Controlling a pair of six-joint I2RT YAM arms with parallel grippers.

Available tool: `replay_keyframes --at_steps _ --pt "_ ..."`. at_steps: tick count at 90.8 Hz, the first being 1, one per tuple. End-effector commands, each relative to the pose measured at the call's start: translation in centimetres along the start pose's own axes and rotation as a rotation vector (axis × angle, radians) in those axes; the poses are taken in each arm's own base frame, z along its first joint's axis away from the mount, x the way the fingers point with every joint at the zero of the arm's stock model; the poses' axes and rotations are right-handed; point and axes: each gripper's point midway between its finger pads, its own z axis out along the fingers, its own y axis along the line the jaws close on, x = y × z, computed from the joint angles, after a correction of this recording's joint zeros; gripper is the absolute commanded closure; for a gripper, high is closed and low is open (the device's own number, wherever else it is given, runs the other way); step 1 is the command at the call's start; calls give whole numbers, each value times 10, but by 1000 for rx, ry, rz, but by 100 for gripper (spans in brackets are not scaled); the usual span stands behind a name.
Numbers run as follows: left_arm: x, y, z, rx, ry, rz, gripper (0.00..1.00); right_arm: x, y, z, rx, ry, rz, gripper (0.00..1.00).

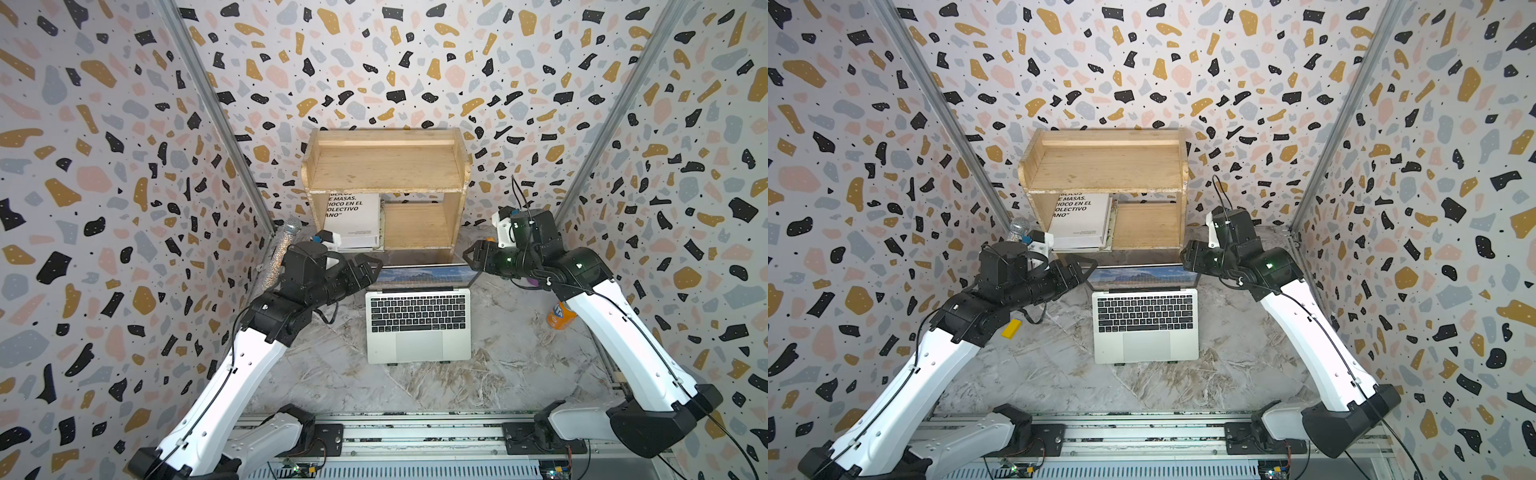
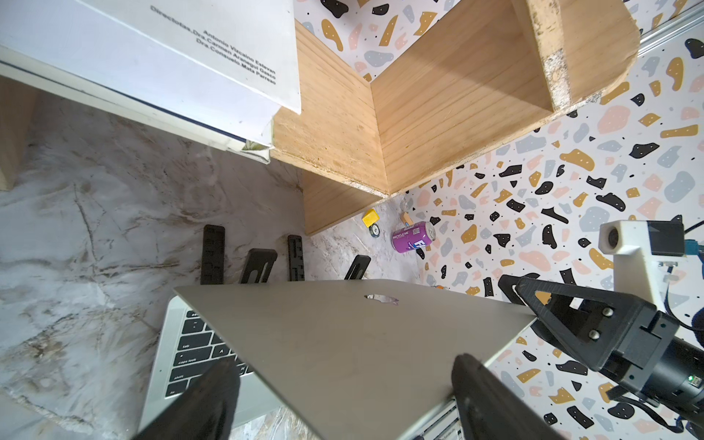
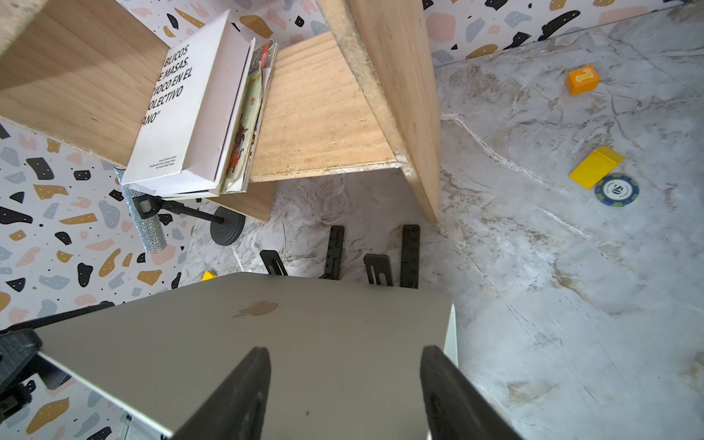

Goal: Close the laptop lid and set it aside
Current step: Close the lid of the laptop.

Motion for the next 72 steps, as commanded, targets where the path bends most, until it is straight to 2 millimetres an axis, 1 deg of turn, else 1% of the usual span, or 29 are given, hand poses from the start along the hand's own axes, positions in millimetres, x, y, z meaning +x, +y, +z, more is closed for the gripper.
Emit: replay_keyframes --at_steps 1,21,29,48,59,72 --pt "17 13 -1 -39 49 -9 11 18 -12 -2 52 50 -2 33" --pt "13 12 -2 -45 38 10 8 10 -15 -4 88 27 -33 30" --pt "6 10 -2 -53 16 25 8 5 -16 -3 101 20 -47 28" --pt "-12 4 0 -77 -25 58 8 -6 -11 6 106 17 -51 26" --pt "-24 -2 -2 -87 -56 84 7 -13 -9 9 110 11 -59 25" --pt "-33 -4 -4 -113 -66 130 7 -21 -7 11 122 3 -70 24"
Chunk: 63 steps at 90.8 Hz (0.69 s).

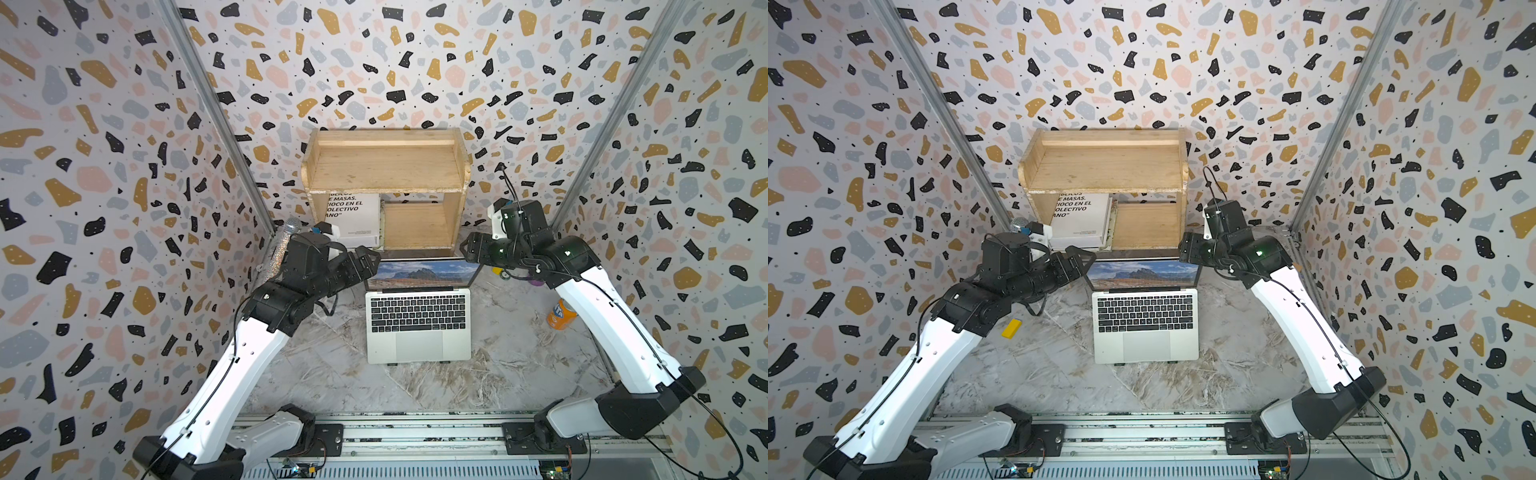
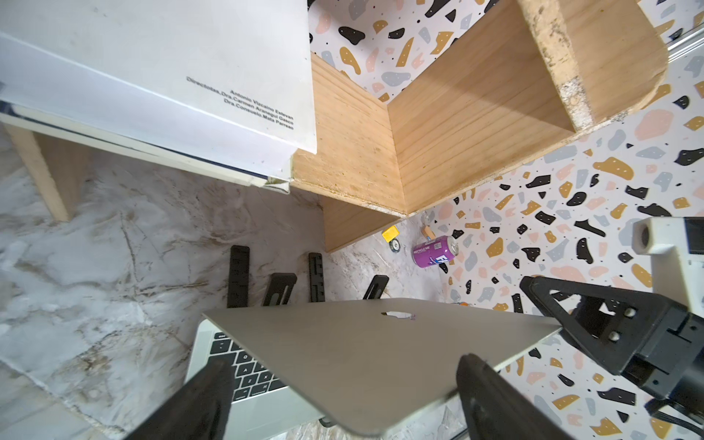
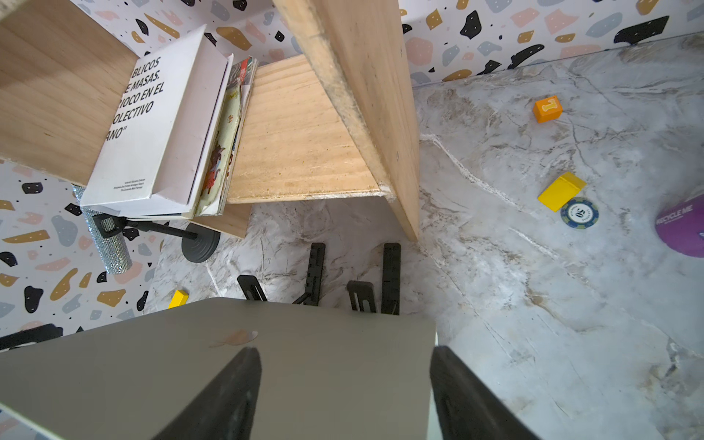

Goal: Close the laptop lid and set it aside
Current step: Close the lid of the laptop.

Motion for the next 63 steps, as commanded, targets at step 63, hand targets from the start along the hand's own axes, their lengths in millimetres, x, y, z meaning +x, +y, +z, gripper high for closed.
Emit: replay_keyframes --at_steps 63 --pt "-50 -15 -2 -197 -31 332 10 -16 1 -11 65 24 -85 25"
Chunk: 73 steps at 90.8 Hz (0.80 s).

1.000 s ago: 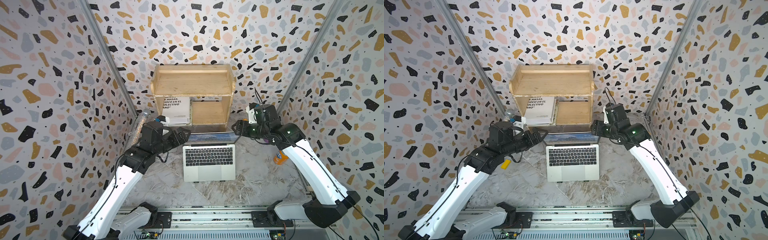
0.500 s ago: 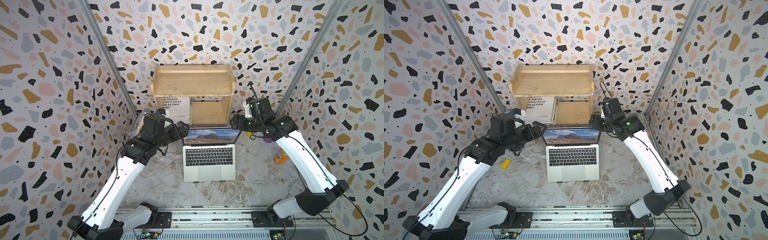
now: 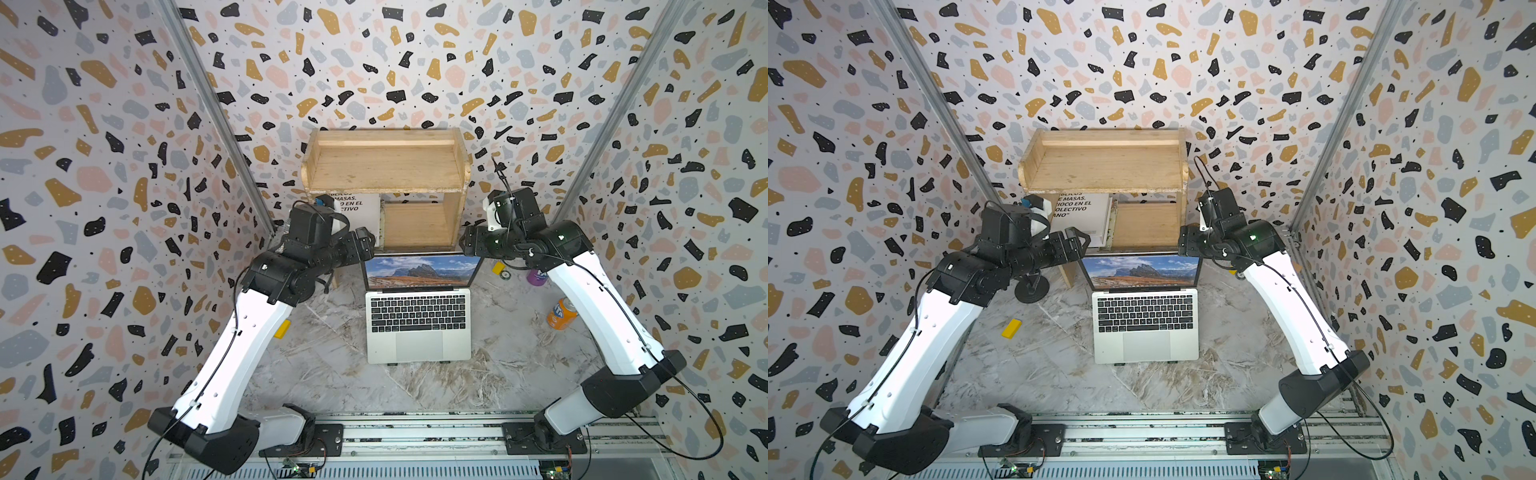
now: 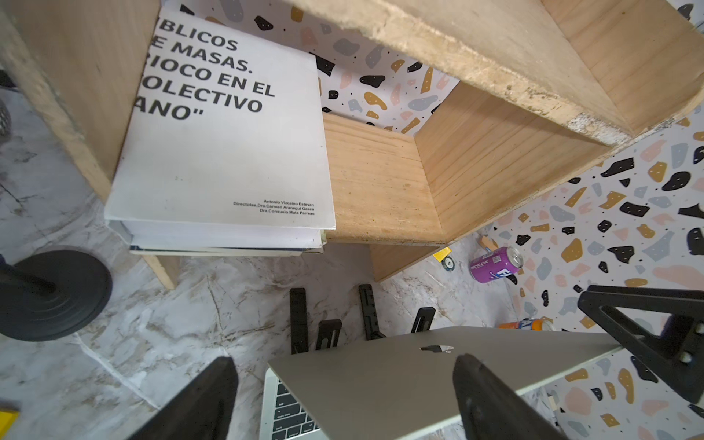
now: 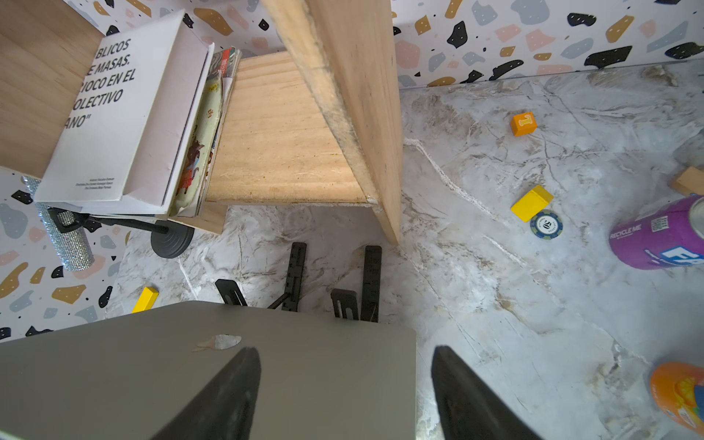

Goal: Close the laptop lid and set it aside
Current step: Close the lid of the laptop.

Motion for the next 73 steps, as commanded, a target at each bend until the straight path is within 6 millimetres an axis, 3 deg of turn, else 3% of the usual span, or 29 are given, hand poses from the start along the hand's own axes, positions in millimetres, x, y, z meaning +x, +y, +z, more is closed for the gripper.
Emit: replay_keyframes --at_steps 1,34,55,73 --pt "-2 -4 -1 -39 12 103 10 -3 1 -15 2 -12 -18 25" --pt "13 -17 15 -86 60 210 11 4 5 -23 -14 2 -35 28" --pt "18 -19 10 -83 65 220 11 12 6 -28 -19 7 -46 29" --pt "37 -19 3 -73 93 235 13 18 4 -32 -21 7 -48 29"
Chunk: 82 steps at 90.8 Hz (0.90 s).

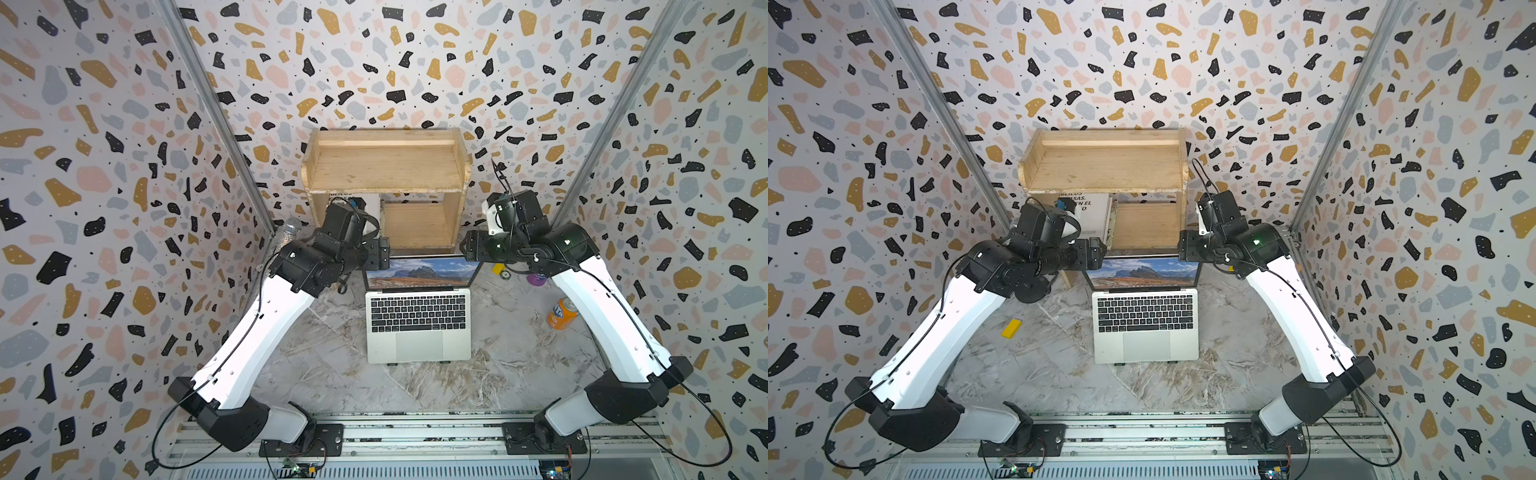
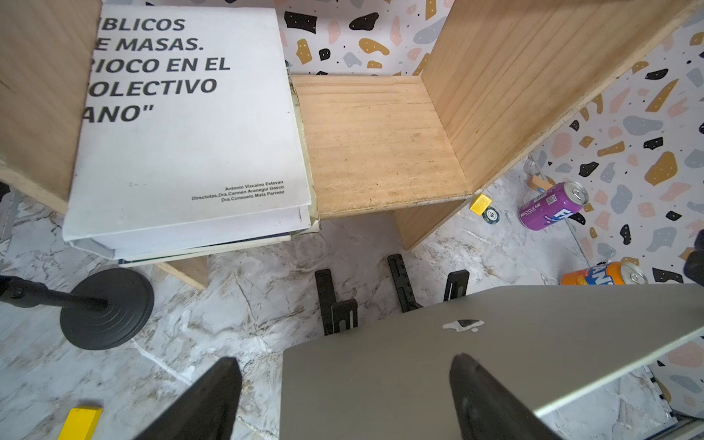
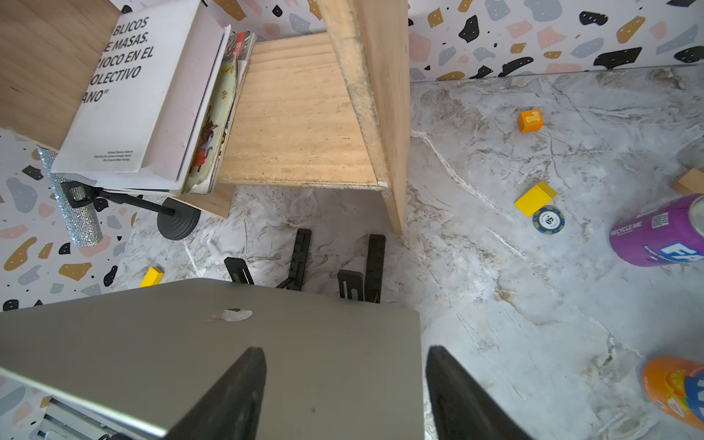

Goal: Close the laptop lid and set it aside
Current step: Close the lid of the laptop.

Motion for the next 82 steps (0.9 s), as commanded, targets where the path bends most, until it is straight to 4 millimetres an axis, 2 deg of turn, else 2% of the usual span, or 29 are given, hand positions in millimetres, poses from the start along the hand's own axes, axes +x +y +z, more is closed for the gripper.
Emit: replay_keyframes --at_steps 1,26,82 --pt "11 0 -11 0 -1 24 13 7 -2 -17 -1 -7 -14 29" --pt "29 -5 -18 37 10 3 13 20 -4 -19 -5 13 -18 30" --pt "50 -9 -26 76 36 1 13 44 -3 -27 -15 38 -33 30"
